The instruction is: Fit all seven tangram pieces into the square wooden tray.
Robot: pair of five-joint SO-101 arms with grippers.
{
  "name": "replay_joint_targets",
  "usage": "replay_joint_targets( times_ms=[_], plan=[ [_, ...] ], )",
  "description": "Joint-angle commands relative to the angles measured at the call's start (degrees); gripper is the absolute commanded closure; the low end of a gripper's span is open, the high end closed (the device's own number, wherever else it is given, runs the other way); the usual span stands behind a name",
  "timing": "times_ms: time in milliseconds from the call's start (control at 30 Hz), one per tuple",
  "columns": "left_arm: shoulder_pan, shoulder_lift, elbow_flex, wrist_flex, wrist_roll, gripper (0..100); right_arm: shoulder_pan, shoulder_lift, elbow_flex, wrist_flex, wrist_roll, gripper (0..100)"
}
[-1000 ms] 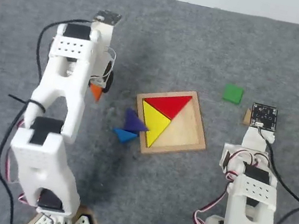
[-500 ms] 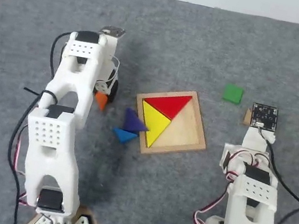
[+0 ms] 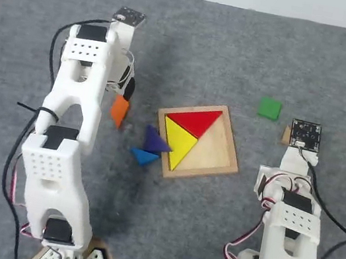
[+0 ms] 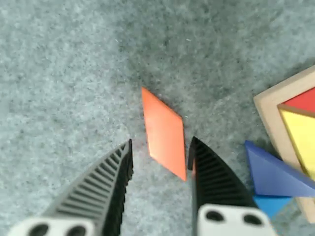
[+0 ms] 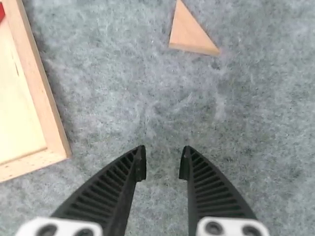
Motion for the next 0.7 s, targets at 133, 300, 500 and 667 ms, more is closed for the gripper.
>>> replay_joint_targets(
  times_ms=[133, 300, 500, 667],
  plan=[
    [0.6, 1.3, -0.8, -1.0, -4.5, 82, 0.3, -1.8, -0.2, -1.1, 0.8, 87.6],
    [2.9, 2.2, -0.5, 0.8, -6.9, 82, 0.3, -1.8, -0.2, -1.2, 0.8, 87.6],
    [4.4, 2.4, 4.5, -3.1, -8.0, 82, 0.3, -2.0, -0.2, -1.1, 0.8, 87.6],
    [3.8, 2.4, 12.6, -8.9, -9.5, 82, 0.3, -2.1, -0.2, -1.0, 0.8, 87.6]
  ],
)
